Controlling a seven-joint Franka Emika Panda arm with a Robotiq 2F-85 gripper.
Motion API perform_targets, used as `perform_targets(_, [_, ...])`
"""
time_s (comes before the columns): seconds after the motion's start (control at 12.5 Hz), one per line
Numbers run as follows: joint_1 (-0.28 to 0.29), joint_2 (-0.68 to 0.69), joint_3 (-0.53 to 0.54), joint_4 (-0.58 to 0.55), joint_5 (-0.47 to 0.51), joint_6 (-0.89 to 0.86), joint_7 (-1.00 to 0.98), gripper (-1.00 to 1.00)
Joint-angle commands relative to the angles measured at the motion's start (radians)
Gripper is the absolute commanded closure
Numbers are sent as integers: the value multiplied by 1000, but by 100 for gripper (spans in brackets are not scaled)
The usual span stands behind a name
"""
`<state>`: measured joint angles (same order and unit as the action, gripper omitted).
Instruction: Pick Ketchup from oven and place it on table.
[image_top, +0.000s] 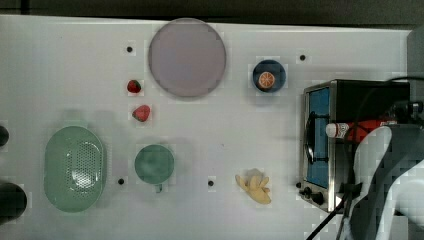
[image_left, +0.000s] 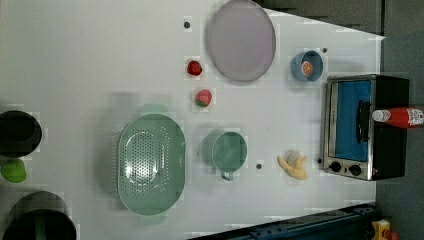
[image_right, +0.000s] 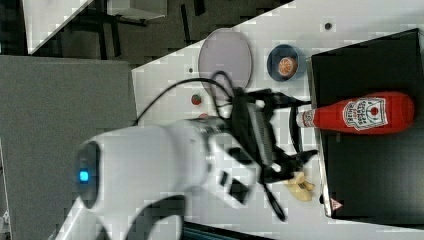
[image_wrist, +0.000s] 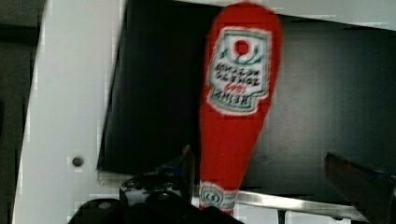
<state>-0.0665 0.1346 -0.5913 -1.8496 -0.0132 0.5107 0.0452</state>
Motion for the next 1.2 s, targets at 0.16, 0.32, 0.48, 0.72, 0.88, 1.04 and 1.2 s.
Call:
perform_targets(0.16, [-15,94,-21,25,87,22,-5,-100])
perform_targets(0.32, [-45,151,-24,43,117,72,-5,-100])
perform_targets(0.48, [-70,203,-24,57,130,105,-5,-100])
perform_targets(0.72, [-88,261,-21,67,134,125,-5,-100])
perform_targets(0.88, [-90,280,-20,67,152,137,-5,-100])
perform_targets(1.04, [-90,292,-19,67,195,135,-5,-100])
perform_targets(1.2, [-91,297,-19,66,199,138,-5,-90])
